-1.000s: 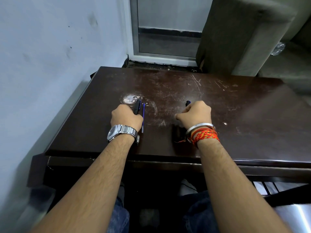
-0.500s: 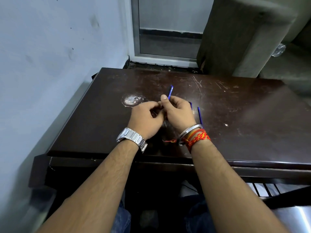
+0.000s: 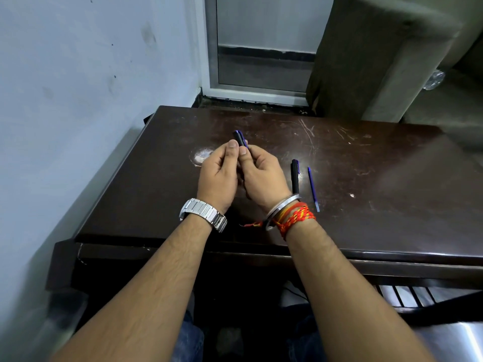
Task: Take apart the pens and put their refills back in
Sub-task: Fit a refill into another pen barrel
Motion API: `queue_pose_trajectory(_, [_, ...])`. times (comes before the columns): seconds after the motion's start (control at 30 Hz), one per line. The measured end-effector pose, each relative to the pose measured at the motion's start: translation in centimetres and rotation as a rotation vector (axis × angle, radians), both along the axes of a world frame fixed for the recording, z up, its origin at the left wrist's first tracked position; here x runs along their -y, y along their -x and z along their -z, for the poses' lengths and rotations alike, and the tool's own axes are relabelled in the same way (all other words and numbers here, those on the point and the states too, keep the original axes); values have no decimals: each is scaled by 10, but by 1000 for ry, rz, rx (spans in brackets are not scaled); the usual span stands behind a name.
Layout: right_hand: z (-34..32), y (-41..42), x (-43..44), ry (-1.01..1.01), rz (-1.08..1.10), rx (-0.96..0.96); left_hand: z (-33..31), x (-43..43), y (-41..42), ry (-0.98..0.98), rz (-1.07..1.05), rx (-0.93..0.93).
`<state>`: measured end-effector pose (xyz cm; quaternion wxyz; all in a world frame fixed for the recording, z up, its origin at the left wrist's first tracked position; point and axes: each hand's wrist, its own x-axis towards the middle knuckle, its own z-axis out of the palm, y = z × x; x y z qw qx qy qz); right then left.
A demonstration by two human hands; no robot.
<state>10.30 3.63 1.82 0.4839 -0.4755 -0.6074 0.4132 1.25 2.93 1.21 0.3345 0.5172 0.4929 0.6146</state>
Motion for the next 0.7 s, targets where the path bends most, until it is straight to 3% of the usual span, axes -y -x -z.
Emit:
queue_pose_trajectory(0.1, [0, 3, 1, 20, -39, -3, -3, 1, 2, 47, 12, 144])
queue_pose_trajectory(0.33, [-3, 7, 4, 35, -24, -34, -6, 0, 4, 72, -11, 257])
queue_pose_trajectory(0.53, [2, 4, 5, 130, -47, -38, -2, -3, 4, 46, -27, 221])
queue_pose_trajectory(0.7, [-2, 6, 7, 17, 19, 33, 0, -6, 3, 50, -54, 204])
